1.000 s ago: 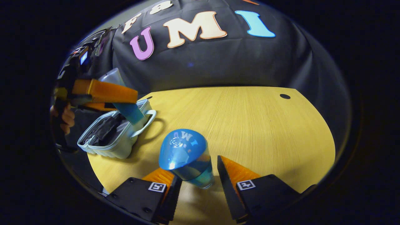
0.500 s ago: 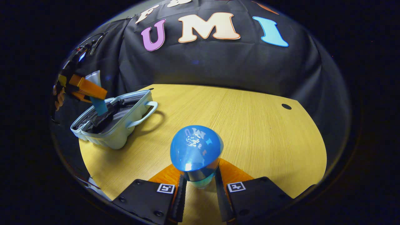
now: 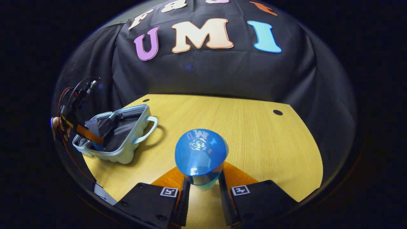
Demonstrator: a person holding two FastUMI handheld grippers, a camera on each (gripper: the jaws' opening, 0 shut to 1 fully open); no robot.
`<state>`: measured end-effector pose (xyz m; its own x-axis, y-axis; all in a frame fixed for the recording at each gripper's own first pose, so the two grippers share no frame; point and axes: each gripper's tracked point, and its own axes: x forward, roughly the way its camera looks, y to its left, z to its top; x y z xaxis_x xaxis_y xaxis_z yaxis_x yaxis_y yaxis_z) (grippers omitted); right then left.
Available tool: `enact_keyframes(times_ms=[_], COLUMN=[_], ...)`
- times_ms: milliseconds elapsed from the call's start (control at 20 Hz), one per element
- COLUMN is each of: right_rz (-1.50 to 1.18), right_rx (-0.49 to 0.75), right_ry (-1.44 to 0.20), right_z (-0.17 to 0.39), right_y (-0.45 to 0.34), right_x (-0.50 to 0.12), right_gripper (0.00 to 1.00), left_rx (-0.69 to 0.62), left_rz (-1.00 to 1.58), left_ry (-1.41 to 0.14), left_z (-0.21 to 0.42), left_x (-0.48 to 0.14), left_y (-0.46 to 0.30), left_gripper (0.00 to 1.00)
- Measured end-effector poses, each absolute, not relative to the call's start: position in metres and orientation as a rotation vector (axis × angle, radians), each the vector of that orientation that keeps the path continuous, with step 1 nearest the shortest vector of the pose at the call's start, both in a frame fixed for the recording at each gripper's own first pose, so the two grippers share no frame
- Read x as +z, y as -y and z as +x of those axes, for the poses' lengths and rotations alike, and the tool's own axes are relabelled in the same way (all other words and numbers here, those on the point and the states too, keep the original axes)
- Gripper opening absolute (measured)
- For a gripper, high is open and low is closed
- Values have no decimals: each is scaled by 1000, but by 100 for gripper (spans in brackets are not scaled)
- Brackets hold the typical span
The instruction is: First open the suitcase, pack the skin care products into it, and then close the suitcase.
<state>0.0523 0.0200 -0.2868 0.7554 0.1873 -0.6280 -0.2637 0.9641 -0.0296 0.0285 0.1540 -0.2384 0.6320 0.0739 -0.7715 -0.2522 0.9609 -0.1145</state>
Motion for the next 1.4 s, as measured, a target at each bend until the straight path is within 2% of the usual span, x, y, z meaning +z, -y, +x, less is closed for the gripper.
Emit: enact_keyframes(times_ms=[100, 500, 550, 700, 750, 850, 900, 950, 1000, 1050, 1100, 1150, 1250, 1300, 1350, 1400], right_rz=[-127, -52, -53, -44, -37, -19, -11, -9, -15, -26, -39, -46, -54, -65, -80, -95], right_rx=[263, 370, 386, 431, 448, 496, 516, 534, 547, 559, 570, 582, 606, 615, 619, 622], right_ry=[-669, -682, -685, -700, -710, -746, -766, -782, -796, -810, -822, -838, -869, -884, -905, -924], right_z=[46, 28, 26, 27, 26, 26, 26, 28, 31, 32, 34, 35, 39, 40, 39, 38], right_y=[-38, -152, -165, -205, -217, -244, -255, -266, -275, -284, -293, -302, -318, -325, -330, -335], right_x=[-273, -244, -243, -246, -248, -256, -262, -269, -275, -281, -288, -295, -307, -313, -321, -329], right_gripper=[43, 43, 43, 43, 43, 43, 46, 43, 46, 46, 43, 46, 46, 43, 46, 43], left_rx=[161, 34, 20, -26, -21, -17, -13, -6, 14, 45, 75, 111, 169, 204, 240, 272], left_rz=[-225, -206, -208, -263, -261, -271, -276, -274, -265, -258, -256, -261, -280, -290, -305, -323], left_ry=[-899, -978, -973, -931, -912, -855, -806, -757, -715, -672, -638, -605, -569, -559, -551, -548], left_z=[29, 36, 37, 33, 31, 24, 21, 16, 10, 1, -6, -16, -34, -44, -53, -63], left_x=[-244, -247, -245, -225, -215, -192, -175, -159, -144, -131, -121, -111, -102, -100, -100, -101], left_y=[-156, -159, -159, -153, -158, -167, -171, -180, -193, -207, -220, -237, -266, -282, -298, -313], left_gripper=[25, 27, 31, 70, 77, 85, 81, 82, 87, 87, 96, 96, 95, 95, 95, 95])
